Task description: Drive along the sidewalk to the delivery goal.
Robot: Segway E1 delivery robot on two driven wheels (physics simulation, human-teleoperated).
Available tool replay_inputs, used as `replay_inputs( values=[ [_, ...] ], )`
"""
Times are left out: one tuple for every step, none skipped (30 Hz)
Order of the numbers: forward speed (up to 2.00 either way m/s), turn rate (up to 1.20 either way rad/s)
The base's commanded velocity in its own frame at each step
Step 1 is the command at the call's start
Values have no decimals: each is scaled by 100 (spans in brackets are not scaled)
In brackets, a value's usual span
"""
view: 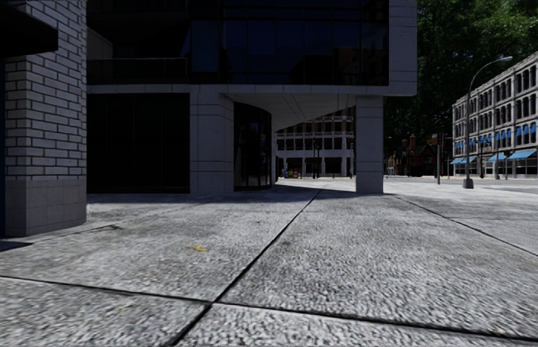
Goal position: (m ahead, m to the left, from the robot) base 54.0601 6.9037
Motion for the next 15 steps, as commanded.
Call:
replay_inputs(
  values=[
    [200, 0],
    [200, 0],
    [200, 0],
    [200, 0],
    [200, 0],
    [200, 0],
    [200, 0],
    [200, 0],
    [200, 0],
    [200, 0],
    [200, 0],
    [200, 0],
    [200, 0],
    [200, 0],
    [200, 0]
  ],
)
